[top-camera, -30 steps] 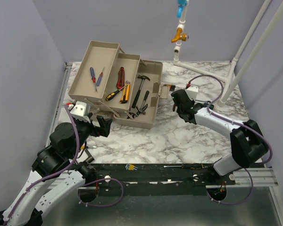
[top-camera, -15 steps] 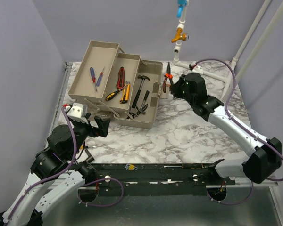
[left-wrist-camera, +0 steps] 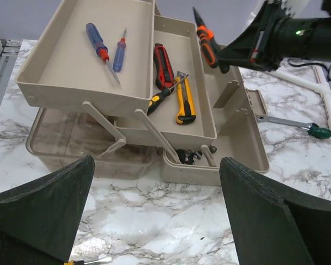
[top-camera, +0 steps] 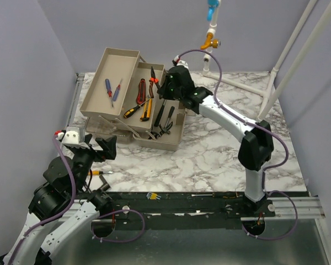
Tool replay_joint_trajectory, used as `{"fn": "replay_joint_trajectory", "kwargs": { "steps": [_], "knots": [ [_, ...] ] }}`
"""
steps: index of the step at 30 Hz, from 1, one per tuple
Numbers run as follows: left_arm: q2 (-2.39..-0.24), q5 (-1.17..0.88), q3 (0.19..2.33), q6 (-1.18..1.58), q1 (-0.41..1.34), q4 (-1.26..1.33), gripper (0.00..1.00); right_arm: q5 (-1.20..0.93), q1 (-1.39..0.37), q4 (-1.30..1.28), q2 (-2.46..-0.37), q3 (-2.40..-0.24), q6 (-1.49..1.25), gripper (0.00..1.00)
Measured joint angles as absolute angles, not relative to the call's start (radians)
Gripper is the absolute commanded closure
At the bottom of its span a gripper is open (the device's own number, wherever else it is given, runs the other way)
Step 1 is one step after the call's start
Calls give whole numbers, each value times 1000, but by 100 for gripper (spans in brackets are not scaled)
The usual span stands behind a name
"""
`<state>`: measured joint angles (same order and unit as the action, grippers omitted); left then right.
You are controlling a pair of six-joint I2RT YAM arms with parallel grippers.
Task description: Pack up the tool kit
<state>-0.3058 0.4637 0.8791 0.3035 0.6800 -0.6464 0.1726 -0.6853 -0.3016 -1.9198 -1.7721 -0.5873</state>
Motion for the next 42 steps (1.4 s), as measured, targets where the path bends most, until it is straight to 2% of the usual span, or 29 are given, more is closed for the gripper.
{"fn": "replay_joint_trajectory", "kwargs": {
  "steps": [16, 21, 22, 23, 25, 26, 35, 42],
  "knots": [
    [-288, 475, 884, 312, 680, -683, 1, 221, -752, -423, -2289, -2223, -707, 99],
    [-288, 468, 886, 319, 680, -691, 1, 309, -752, -442, -2326, -2254, -706, 99],
    [-288, 467, 886, 319, 680, -691, 2, 327, -752, -445, -2329, -2254, -704, 94],
    [-288, 467, 886, 319, 680, -691, 2, 354, -752, -448, -2334, -2254, -698, 74],
    [-288, 467, 886, 319, 680, -694, 1, 392, -752, -448, -2342, -2257, -687, 45],
    [-288, 467, 886, 319, 680, -696, 2, 397, -752, -436, -2344, -2260, -684, 42],
    [-288, 465, 888, 319, 680, -704, 2, 403, -756, -399, -2324, -2270, -632, 41],
    [-290, 455, 891, 319, 680, -708, 1, 400, -756, -369, -2111, -2028, -595, 38]
  ]
}}
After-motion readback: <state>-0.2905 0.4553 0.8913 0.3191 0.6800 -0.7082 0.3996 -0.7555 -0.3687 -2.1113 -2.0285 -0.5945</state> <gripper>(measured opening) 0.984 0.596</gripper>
